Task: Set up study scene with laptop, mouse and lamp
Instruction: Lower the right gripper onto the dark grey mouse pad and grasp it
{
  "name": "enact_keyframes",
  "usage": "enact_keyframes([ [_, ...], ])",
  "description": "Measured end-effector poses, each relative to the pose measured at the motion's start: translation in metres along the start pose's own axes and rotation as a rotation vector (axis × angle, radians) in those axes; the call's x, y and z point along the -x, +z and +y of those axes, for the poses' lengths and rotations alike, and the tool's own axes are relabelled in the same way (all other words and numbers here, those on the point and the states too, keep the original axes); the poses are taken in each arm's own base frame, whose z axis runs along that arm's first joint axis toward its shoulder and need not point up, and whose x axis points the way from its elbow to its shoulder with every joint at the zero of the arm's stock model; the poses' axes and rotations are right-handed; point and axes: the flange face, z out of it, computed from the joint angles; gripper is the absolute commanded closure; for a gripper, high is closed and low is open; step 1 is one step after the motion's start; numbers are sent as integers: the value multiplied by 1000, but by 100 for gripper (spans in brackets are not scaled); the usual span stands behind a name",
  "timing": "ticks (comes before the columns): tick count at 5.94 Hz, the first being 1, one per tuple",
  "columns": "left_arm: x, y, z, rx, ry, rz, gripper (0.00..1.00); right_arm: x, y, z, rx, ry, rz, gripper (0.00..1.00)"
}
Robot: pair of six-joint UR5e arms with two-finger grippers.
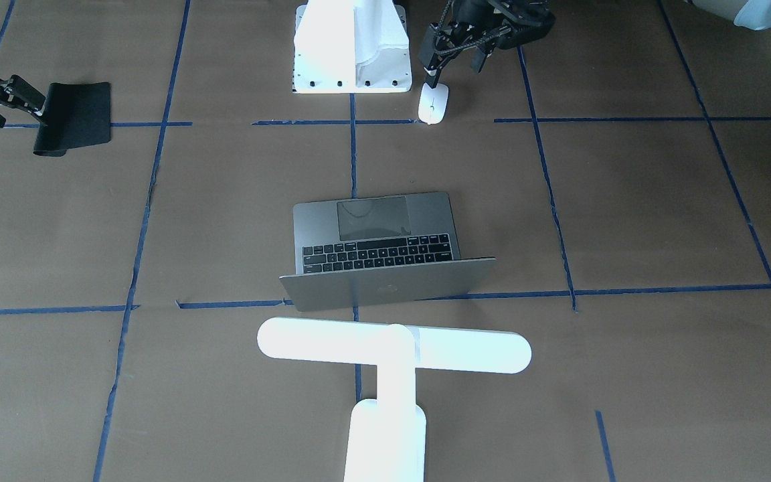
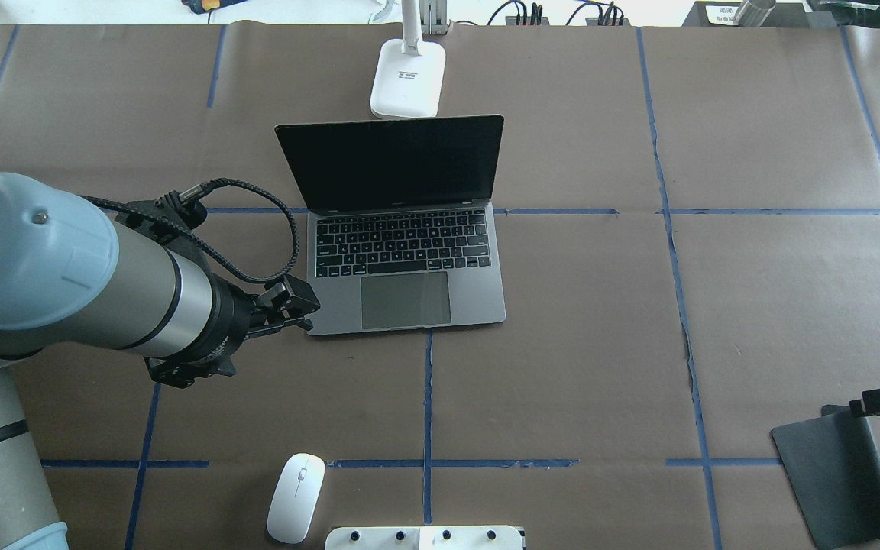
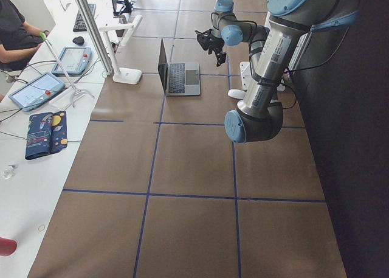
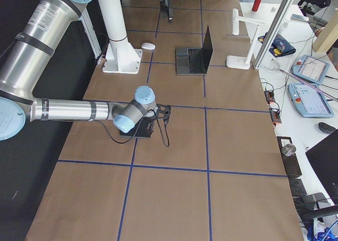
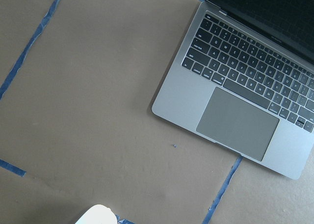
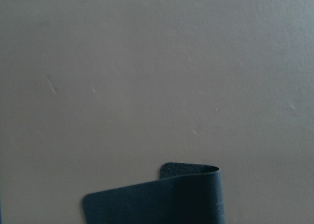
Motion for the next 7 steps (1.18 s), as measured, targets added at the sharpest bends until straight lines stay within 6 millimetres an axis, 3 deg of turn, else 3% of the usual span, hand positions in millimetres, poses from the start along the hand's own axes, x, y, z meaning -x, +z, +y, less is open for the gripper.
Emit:
enact_keyframes([
  [4, 1, 0, 1, 2, 2, 0, 0, -13, 44, 29, 125, -54, 68, 0],
  [5, 1, 1, 1, 3, 2, 0, 0, -15, 53, 33, 147, -64, 80, 5],
  [7, 1, 1, 1, 3, 2, 0, 0, -18, 66, 36, 170, -74, 96, 29],
])
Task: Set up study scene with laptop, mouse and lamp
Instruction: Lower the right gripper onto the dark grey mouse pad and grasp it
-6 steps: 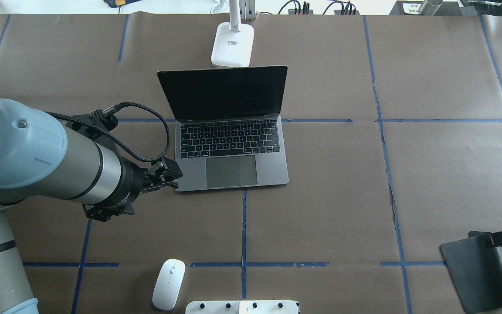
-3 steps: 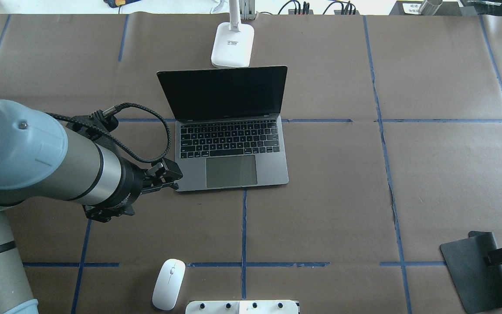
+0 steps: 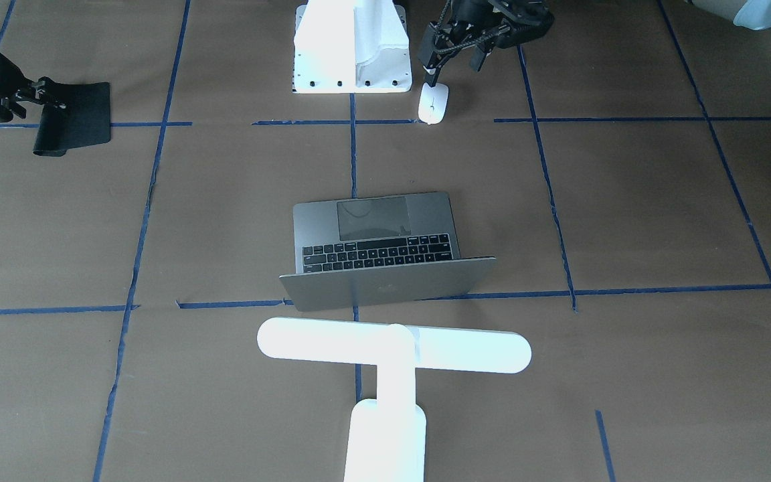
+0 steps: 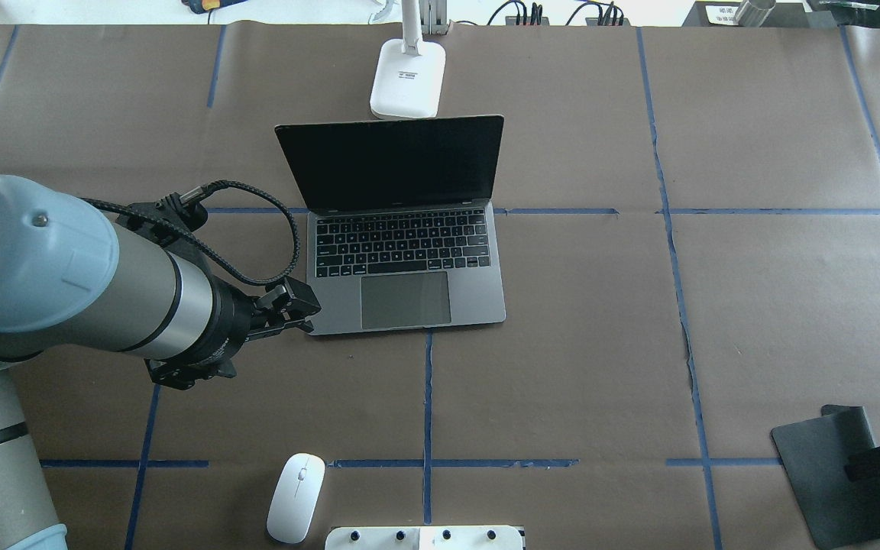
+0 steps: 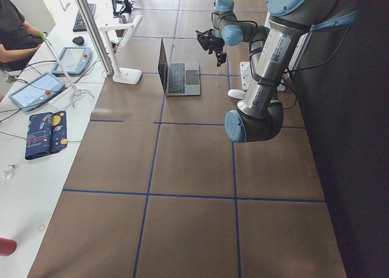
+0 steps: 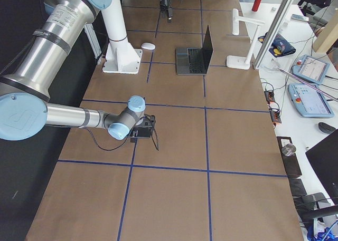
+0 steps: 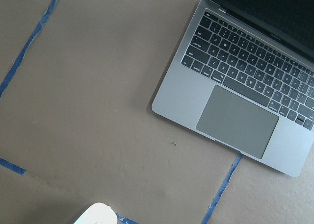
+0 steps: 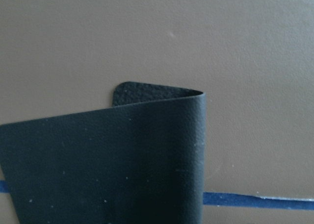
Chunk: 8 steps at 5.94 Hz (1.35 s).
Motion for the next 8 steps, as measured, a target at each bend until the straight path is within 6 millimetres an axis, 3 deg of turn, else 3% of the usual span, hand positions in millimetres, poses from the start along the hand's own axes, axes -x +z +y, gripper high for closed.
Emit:
enact_keyframes([
  [1, 0, 0, 0, 0, 0, 0, 0, -2, 3, 1, 6, 0, 6, 60],
  [2, 0, 0, 0, 0, -1, 1, 0, -3, 5, 1, 9, 0, 8, 86],
  [3, 0, 0, 0, 0, -1, 0, 0, -3, 5, 1, 8, 0, 8, 96],
  [6, 0, 1, 0, -1, -3, -3, 0, 1, -2, 1, -5, -8, -10, 100],
  [8, 1, 1, -1, -1, -4, -3, 0, 19, -19, -3, -37, -22, -50, 100],
])
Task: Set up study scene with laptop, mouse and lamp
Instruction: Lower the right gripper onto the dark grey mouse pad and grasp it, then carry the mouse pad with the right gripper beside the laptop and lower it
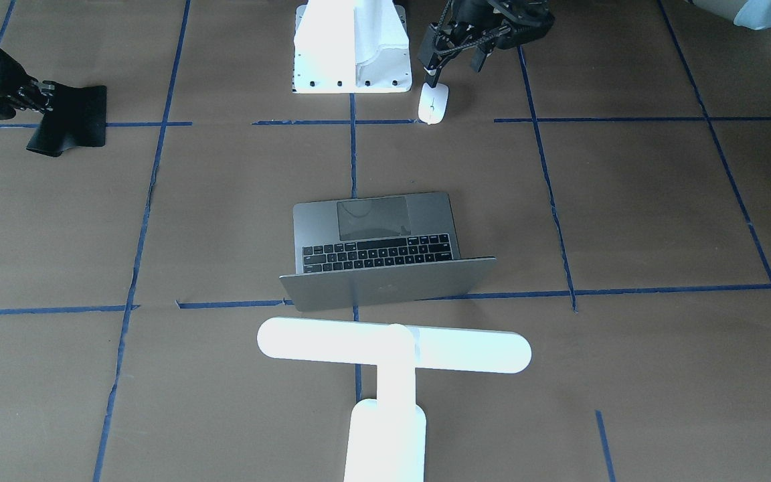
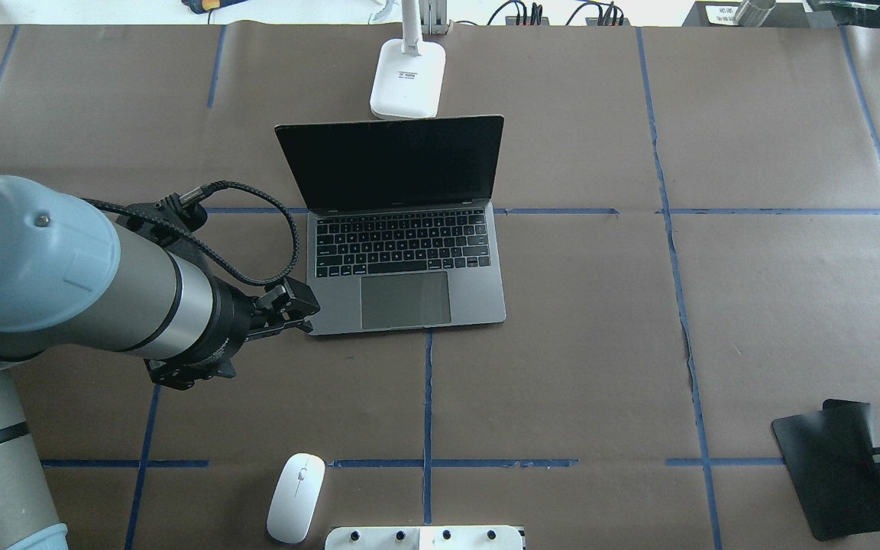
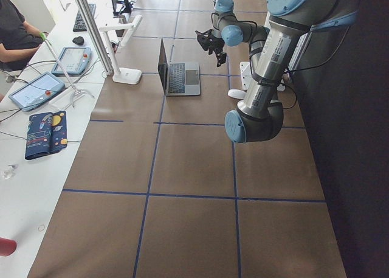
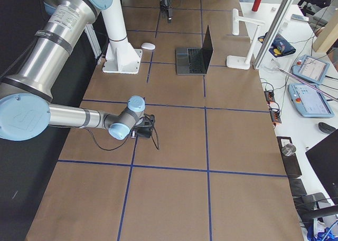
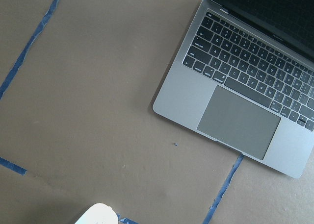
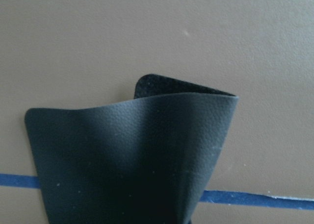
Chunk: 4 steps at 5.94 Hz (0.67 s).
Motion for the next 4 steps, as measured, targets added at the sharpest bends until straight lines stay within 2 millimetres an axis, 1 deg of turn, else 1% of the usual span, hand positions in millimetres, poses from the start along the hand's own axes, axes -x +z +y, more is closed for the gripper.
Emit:
enact_keyframes([
  [1, 0, 0, 0, 0, 1, 0, 0, 17, -9, -11, -35, -9, -37, 100],
  [2, 0, 1, 0, 0, 2, -1, 0, 41, -15, -30, -81, -28, -83, 100],
  [4, 0, 2, -1, -1, 1, -3, 0, 102, -22, -71, -164, -86, -175, 100],
])
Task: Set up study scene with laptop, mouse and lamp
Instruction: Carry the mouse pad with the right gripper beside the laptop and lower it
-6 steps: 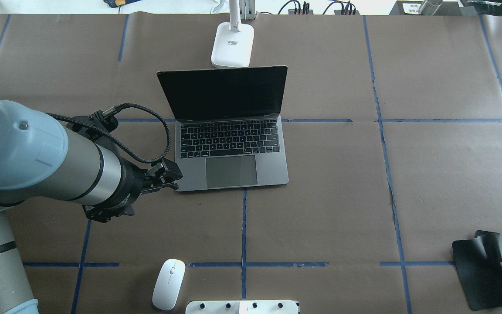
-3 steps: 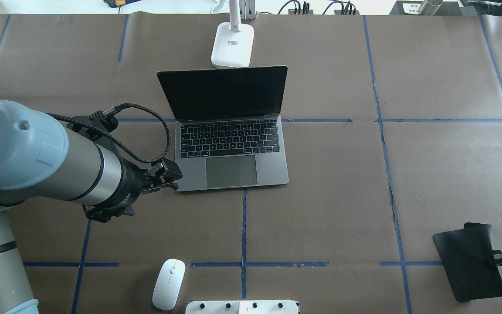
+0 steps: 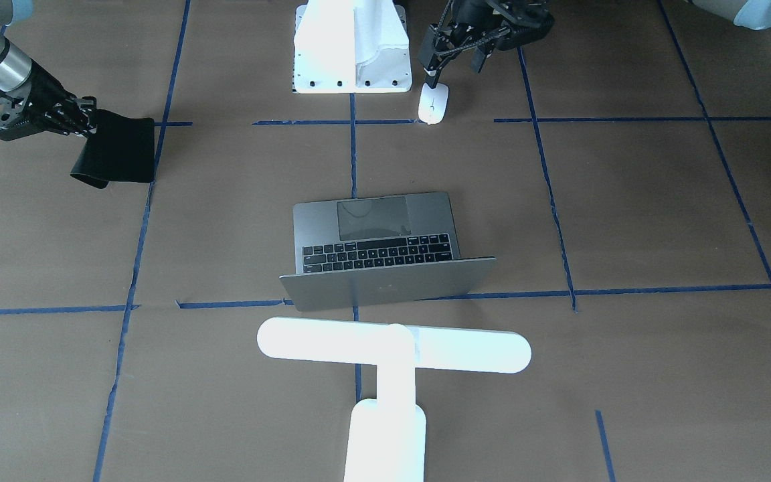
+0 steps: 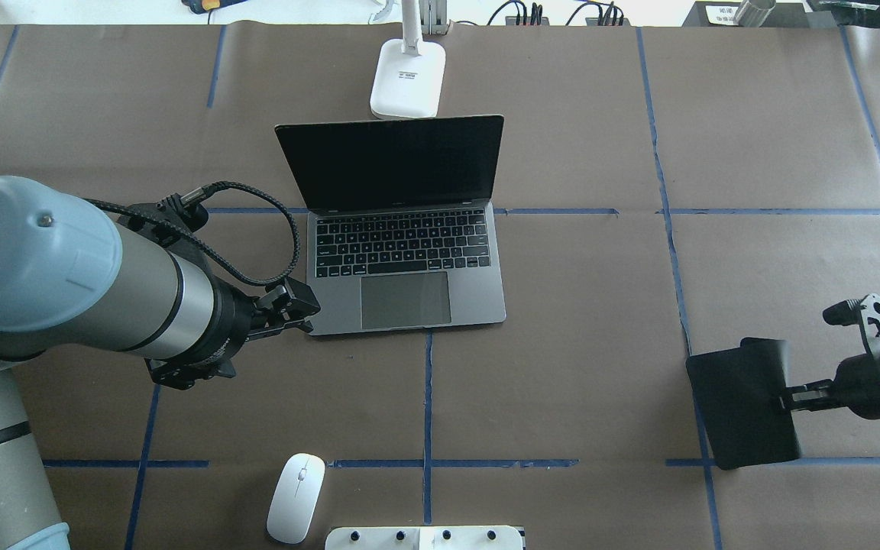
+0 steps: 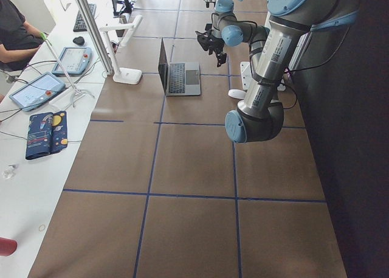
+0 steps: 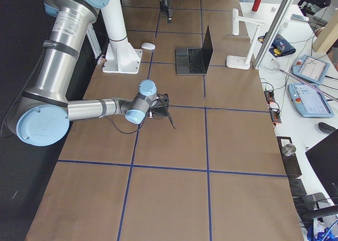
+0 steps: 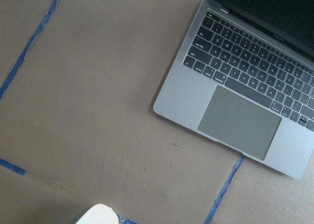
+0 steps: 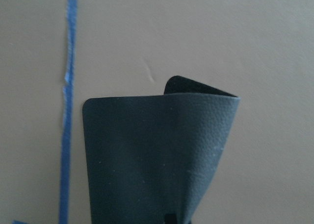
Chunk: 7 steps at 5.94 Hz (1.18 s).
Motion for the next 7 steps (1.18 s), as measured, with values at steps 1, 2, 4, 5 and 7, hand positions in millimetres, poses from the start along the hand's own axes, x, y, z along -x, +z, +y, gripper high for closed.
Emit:
enact_keyframes([
  [1, 0, 0, -1, -1, 0, -1, 0, 30, 6, -21, -32, -31, -46, 100],
  [2, 0, 0, -1, -2, -1, -2, 0, 62, 16, -45, -57, -53, -81, 100],
  [4, 0, 0, -1, -3, -1, -2, 0, 133, 33, -116, -93, -55, -85, 100],
  [5, 0, 0, -1, -4, -2, -1, 0, 159, 39, -149, -101, -47, -66, 100],
  [7, -1, -1, -1, -5, -1, 3, 0, 174, 60, -191, -104, -76, -25, 100],
])
